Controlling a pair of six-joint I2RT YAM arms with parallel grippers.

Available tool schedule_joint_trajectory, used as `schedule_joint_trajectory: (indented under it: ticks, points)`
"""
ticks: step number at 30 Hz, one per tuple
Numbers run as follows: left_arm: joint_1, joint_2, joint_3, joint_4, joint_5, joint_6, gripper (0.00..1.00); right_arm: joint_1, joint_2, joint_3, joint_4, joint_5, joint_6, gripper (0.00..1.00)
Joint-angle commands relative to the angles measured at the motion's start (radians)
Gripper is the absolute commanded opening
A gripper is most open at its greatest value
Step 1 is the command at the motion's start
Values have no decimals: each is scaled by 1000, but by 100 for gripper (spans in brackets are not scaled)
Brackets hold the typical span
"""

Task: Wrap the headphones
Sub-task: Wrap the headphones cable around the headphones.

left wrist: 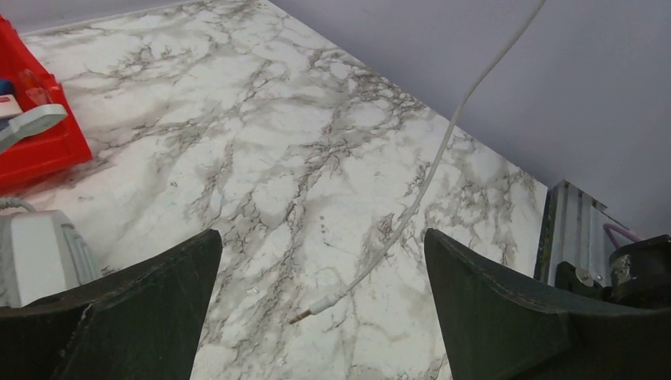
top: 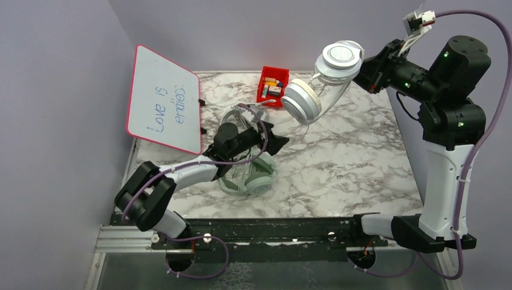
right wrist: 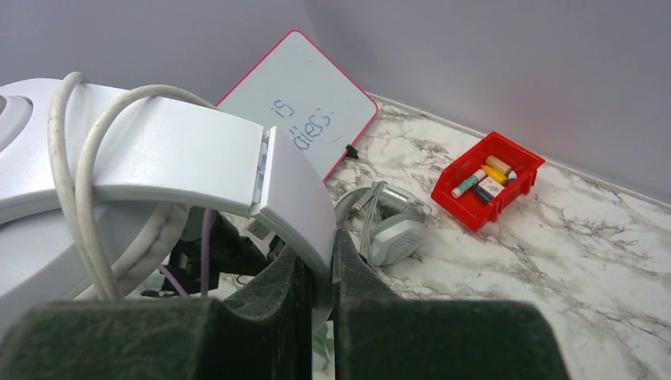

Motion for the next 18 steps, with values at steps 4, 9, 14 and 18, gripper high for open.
schedule_joint_trajectory:
  ticks: [4, 9, 14, 18]
  points:
    - [-60, 163, 78, 199, 221, -82, 97, -6, -12, 38, -4, -2, 26, 1]
    - [-125, 250, 117, 239, 209, -55, 97, -6, -8, 40, 3, -17, 34, 1]
    - [-130, 334, 173, 239, 138, -53, 95, -6, -10, 55, -3, -20, 35, 1]
    - [-130, 386, 206, 232, 88, -21, 93, -6, -14, 56, -4, -24, 35, 1]
